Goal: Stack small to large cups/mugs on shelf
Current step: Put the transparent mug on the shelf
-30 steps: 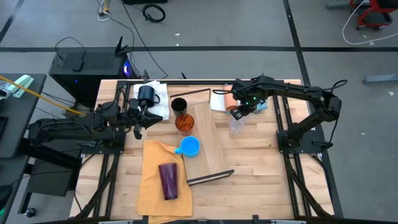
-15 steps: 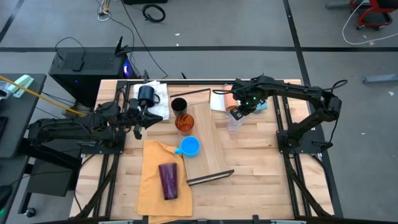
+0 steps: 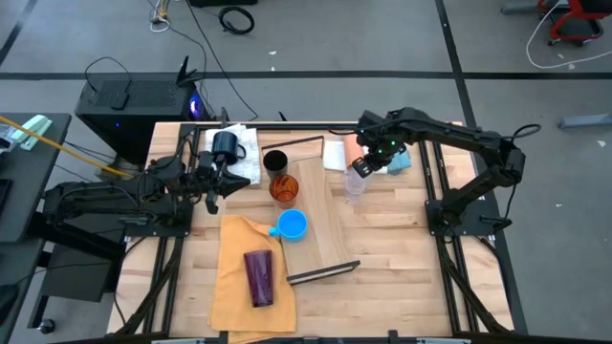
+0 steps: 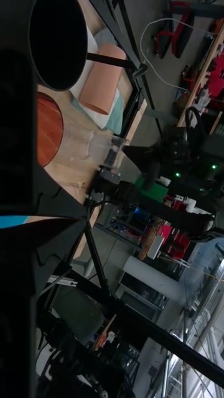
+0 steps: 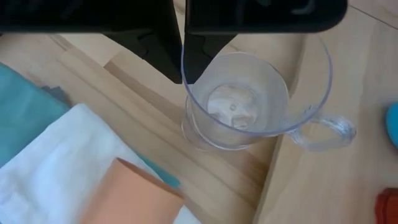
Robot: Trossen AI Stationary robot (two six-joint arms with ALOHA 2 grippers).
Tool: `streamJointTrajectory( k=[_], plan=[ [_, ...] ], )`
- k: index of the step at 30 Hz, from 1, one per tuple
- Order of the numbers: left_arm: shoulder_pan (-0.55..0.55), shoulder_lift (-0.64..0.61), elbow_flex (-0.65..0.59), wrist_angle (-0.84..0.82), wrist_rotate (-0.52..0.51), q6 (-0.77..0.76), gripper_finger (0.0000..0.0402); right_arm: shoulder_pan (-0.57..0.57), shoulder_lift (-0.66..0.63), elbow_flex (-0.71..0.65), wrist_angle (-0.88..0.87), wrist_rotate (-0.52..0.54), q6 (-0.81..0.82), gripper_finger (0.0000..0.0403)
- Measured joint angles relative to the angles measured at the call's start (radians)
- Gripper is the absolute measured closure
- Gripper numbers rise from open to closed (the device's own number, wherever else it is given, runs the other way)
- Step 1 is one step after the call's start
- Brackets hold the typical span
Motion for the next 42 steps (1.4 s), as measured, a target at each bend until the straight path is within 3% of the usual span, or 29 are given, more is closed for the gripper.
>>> streamJointTrajectory(
  k=[11,20,31,42],
  plan=[
    [0.000,0.000,0.000,0.000,0.000,0.001,0.0377,0.037,0.000,0.073,-0.054,-0.079,-0.002,0.0390],
    [0.000,0.000,0.000,0.000,0.000,0.010,0.0384,0.206,0.000,0.229,-0.093,-0.090,0.079,0.0392],
    [0.000,0.000,0.000,0.000,-0.005,0.019,0.0377,0.513,0.014,0.274,0.088,-0.037,0.349,0.0392],
    [0.000,0.000,0.000,0.002,-0.005,0.026,0.0389,0.603,0.144,0.298,0.248,-0.067,0.402,0.0392]
  ],
)
